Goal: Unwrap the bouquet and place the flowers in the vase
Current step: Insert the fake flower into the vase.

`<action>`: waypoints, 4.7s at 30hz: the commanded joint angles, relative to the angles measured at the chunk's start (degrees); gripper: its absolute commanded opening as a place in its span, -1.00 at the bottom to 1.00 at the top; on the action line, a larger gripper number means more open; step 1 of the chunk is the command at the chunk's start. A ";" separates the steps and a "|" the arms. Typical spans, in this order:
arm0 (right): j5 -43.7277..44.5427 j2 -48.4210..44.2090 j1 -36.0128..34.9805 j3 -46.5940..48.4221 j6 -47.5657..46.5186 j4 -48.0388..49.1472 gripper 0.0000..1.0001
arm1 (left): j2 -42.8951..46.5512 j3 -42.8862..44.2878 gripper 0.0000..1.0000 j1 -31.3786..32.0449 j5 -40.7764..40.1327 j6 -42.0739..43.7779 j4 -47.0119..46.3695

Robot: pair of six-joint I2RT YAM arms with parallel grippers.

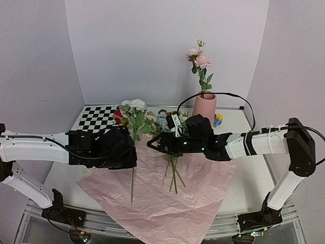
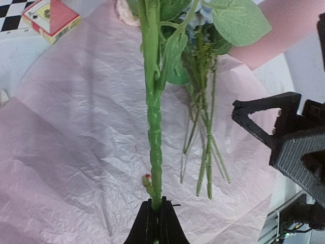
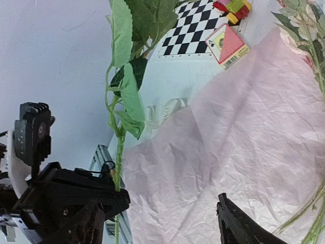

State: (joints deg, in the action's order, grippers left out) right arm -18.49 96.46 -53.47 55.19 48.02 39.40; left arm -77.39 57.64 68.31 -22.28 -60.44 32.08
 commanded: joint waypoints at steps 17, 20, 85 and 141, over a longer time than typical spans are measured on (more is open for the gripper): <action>-8.36 -1.97 -0.58 9.01 3.47 11.24 0.21 | 15.73 -11.31 -0.97 0.24 10.12 12.46 -31.63; -7.37 -1.63 -0.56 9.85 4.48 11.41 0.18 | 16.12 -12.28 -0.97 0.24 11.31 12.63 -34.61; 34.97 -6.58 19.61 49.67 -53.94 -9.99 -1.00 | 15.09 -14.59 0.52 0.14 4.62 11.53 -34.48; 9.49 -31.37 28.04 -3.98 -21.15 -26.75 0.94 | 0.11 -7.33 0.50 -7.08 8.40 6.00 -28.29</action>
State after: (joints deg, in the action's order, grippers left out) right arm 0.27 70.40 -25.43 54.85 22.99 16.36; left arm -75.46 47.82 64.10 -16.37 -51.62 2.72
